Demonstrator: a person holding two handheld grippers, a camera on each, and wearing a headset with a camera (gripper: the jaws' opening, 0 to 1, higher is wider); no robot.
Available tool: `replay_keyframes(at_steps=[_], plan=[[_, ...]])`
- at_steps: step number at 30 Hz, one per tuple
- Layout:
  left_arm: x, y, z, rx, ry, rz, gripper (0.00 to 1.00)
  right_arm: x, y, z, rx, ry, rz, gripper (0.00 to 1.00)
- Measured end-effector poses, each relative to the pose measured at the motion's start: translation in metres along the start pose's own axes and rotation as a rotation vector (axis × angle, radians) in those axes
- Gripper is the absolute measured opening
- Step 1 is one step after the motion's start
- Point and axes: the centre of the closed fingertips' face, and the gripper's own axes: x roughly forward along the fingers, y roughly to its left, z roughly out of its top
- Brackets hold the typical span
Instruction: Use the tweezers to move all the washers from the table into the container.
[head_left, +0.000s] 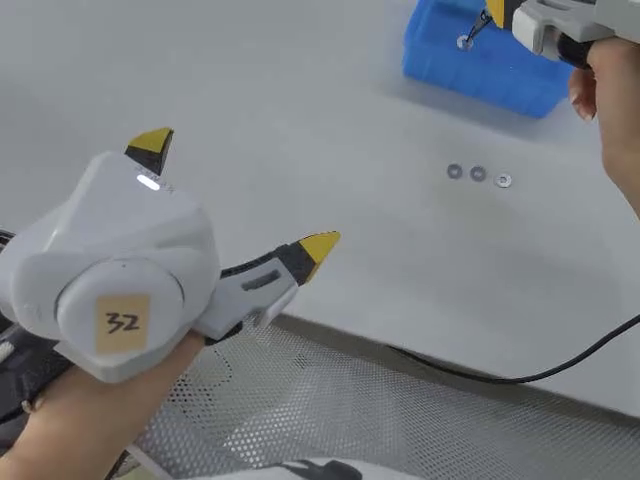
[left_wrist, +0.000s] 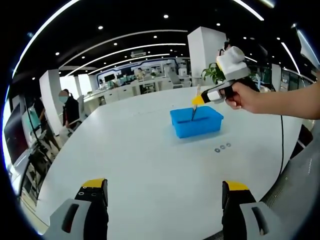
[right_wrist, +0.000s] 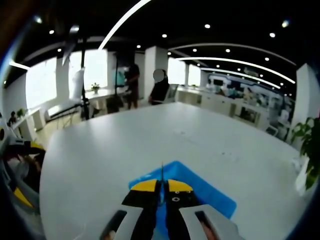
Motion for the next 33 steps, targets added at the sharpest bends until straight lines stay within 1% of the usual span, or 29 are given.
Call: replay_keyframes(at_steps=[7, 10, 16, 18, 26, 33], plan=[[0.000, 0.000, -0.001, 0.002, 0.003, 0.000, 0.97, 0.010, -0.003, -0.012, 0.024, 0.019, -0.002, 0.02], [0.000, 0.000, -0.001, 0.001, 0.003, 0.002, 0.97, 0.013, -0.001, -0.013, 0.030, 0.026, 0.000, 0.02], [-0.001, -0.001, -0.001, -0.003, 0.001, -0.006, 0.98, 0.020, -0.001, -0.019, 0.024, 0.042, 0.006, 0.02], [-0.001, -0.001, 0.001, -0.006, -0.008, -0.008, 0.99, 0.019, -0.001, -0.022, 0.021, 0.051, 0.006, 0.02], [-0.001, -0.001, 0.001, -0.007, -0.004, -0.006, 0.99, 0.020, -0.001, -0.026, 0.022, 0.058, -0.001, 0.02], [0.000, -0.002, 0.000, -0.004, 0.003, -0.006, 0.99, 0.019, 0.000, -0.024, 0.018, 0.046, 0.001, 0.02]])
